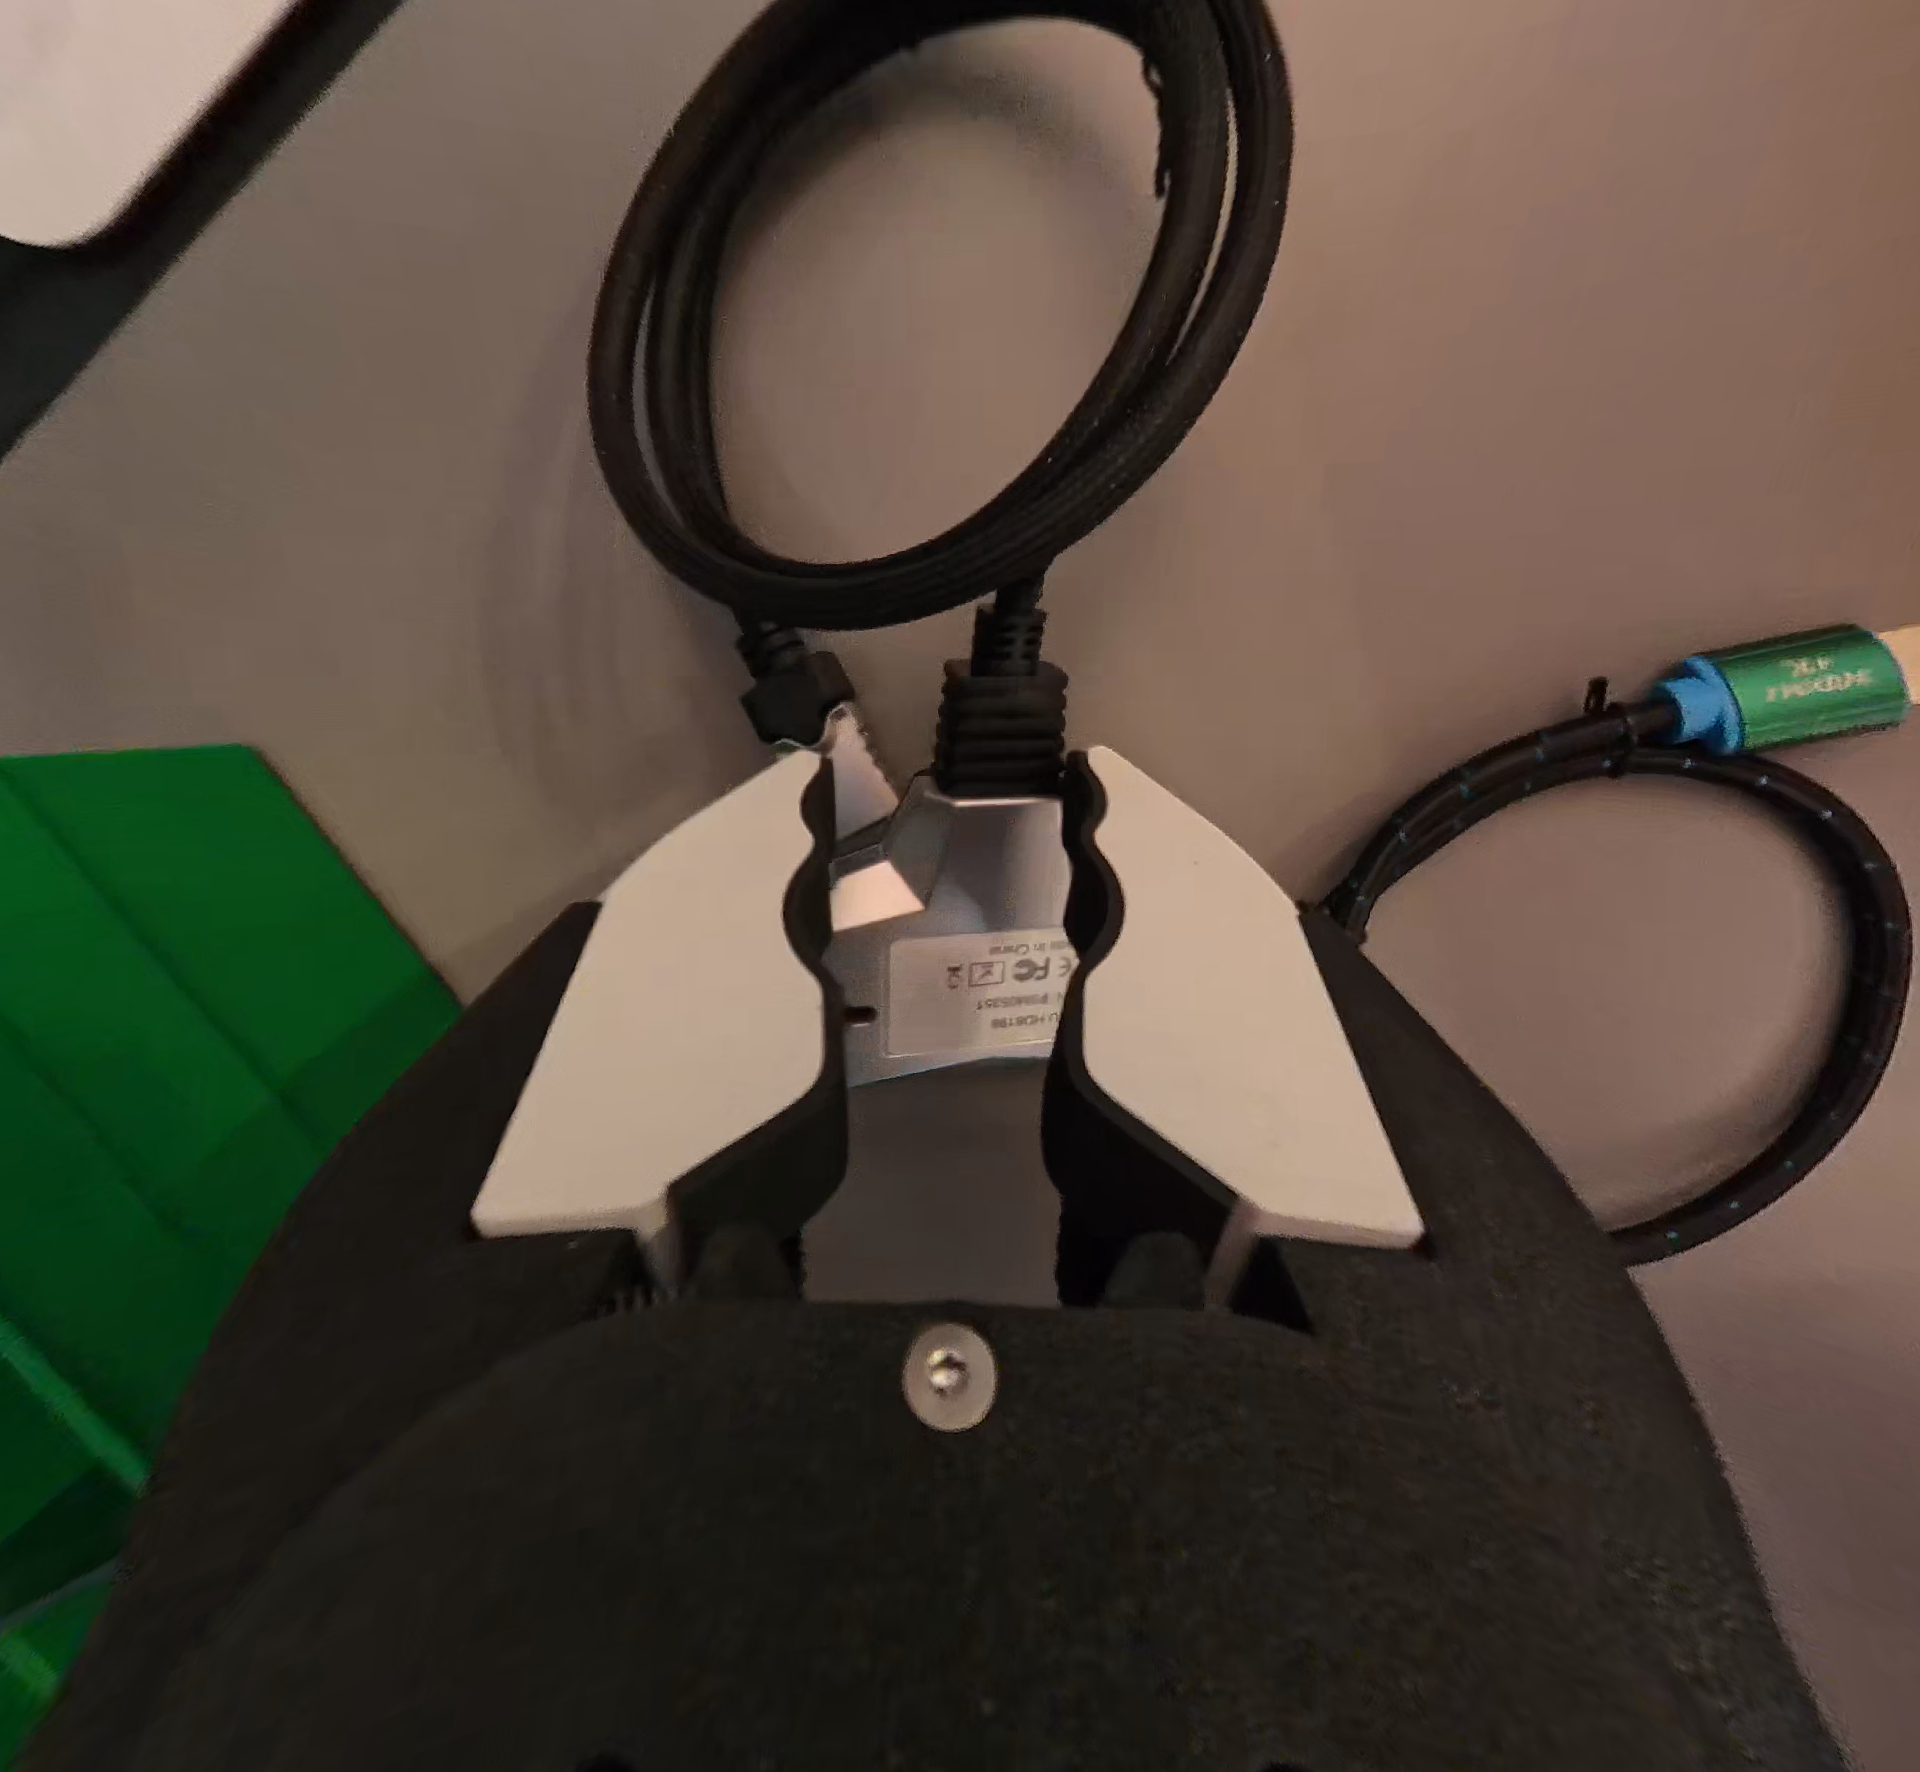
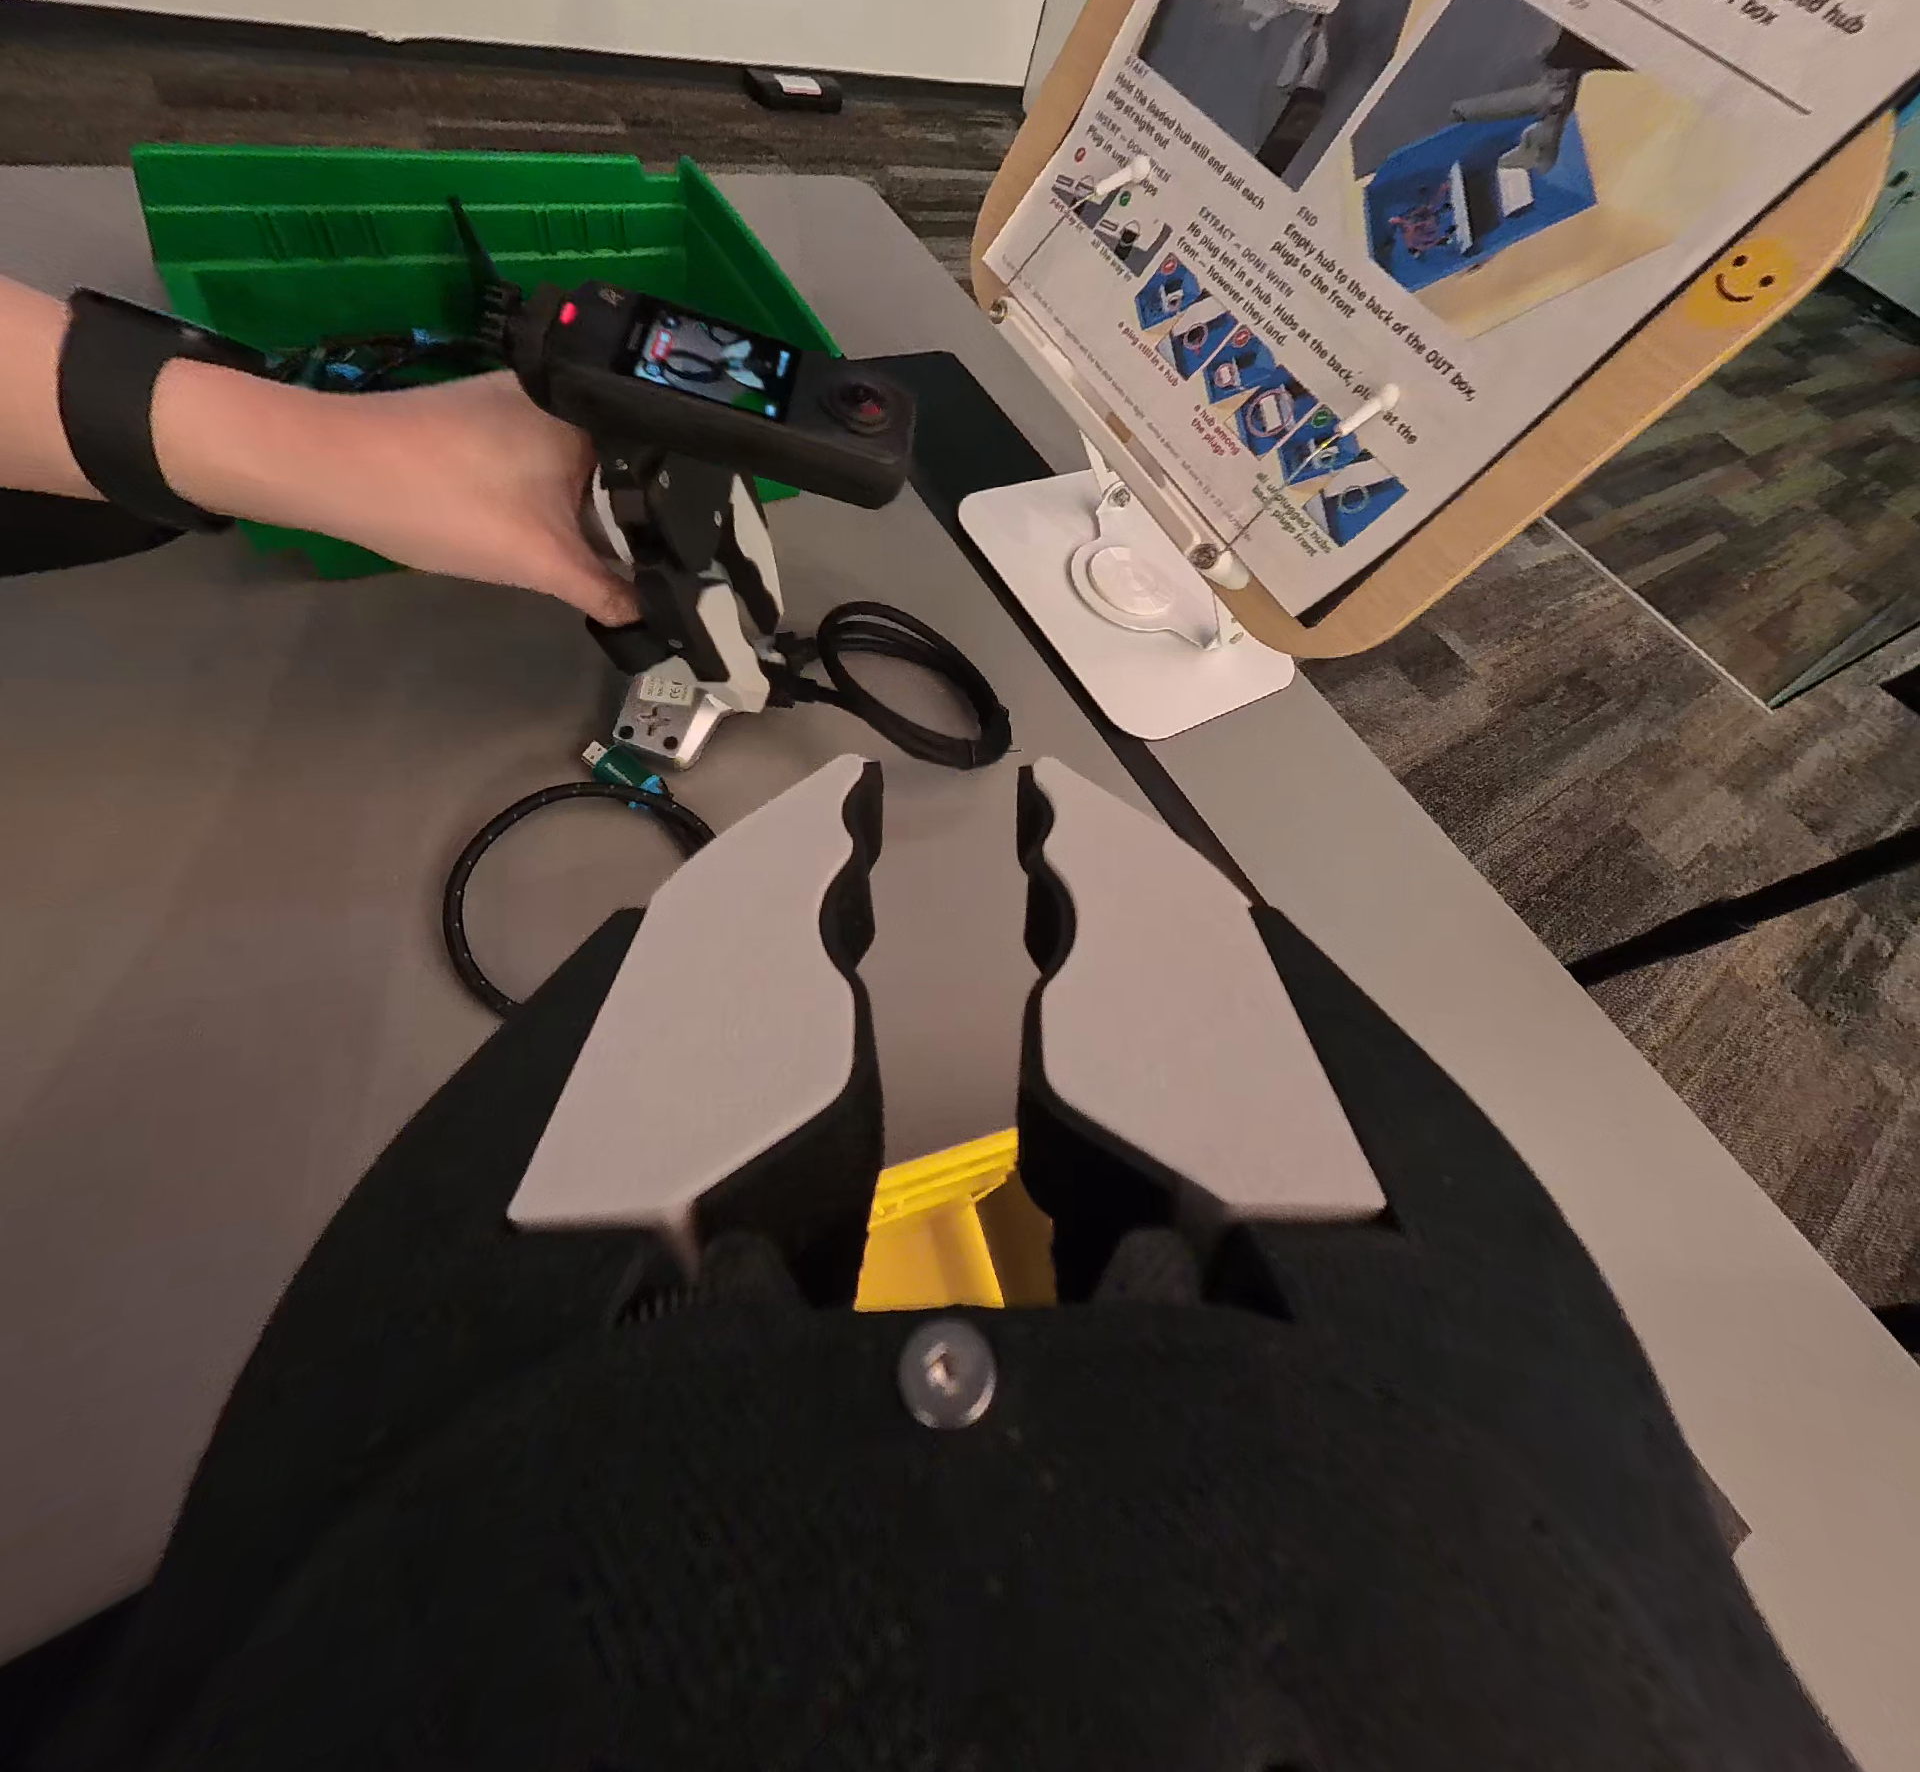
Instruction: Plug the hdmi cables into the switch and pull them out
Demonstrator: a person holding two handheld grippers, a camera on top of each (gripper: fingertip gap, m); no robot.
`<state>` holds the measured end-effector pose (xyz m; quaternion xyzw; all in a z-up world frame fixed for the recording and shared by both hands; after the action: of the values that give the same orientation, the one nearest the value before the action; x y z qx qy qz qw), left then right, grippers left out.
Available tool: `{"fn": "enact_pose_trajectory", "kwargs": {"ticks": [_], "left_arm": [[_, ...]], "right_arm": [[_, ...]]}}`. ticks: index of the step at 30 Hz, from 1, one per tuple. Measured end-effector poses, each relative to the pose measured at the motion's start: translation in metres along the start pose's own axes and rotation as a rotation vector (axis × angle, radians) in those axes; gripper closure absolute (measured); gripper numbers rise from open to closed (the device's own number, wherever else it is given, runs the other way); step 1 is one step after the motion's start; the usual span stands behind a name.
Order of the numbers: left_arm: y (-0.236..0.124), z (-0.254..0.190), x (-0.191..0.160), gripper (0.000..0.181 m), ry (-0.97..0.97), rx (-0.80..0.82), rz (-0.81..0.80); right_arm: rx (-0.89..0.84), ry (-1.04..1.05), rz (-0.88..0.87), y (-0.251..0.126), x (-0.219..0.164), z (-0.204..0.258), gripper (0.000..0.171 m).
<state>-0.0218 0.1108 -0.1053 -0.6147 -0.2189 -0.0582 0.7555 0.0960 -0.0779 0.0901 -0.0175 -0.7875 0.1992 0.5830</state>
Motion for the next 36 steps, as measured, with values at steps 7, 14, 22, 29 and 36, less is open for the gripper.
{"fn": "enact_pose_trajectory", "kwargs": {"ticks": [7, 14, 22, 29, 36], "left_arm": [[-0.029, 0.017, 0.001, 0.137, 0.054, -0.04, -0.082], [-0.034, 0.015, 0.0, 0.128, 0.182, -0.275, 0.005], [0.005, 0.021, 0.002, 0.123, 0.38, -0.454, 0.314], [0.012, 0.003, 0.008, 0.13, 0.373, -0.706, 0.252], [0.012, -0.019, -0.012, 0.15, 0.286, -0.898, 0.407]], "right_arm": [[0.028, -0.031, 0.054, 0.016, -0.005, 0.008, 0.147], [0.022, -0.081, 0.075, 0.027, -0.007, 0.012, 0.147], [0.032, -0.082, 0.053, 0.026, -0.005, 0.013, 0.147], [0.016, -0.086, 0.057, 0.019, -0.007, 0.007, 0.147], [0.02, -0.083, 0.071, 0.023, -0.01, 0.006, 0.147]]}}
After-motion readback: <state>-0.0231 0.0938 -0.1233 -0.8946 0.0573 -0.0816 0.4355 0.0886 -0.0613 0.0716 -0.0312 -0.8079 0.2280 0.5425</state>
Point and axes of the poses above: each gripper's, where its closed fingertips meet, y out along the fingers, x out of its top, z = x × y across the jaws, the point moved 3 cm from there along -y, back along the fingers, and after that the axes turned 4 degrees about -z, right-handed, at the moved point
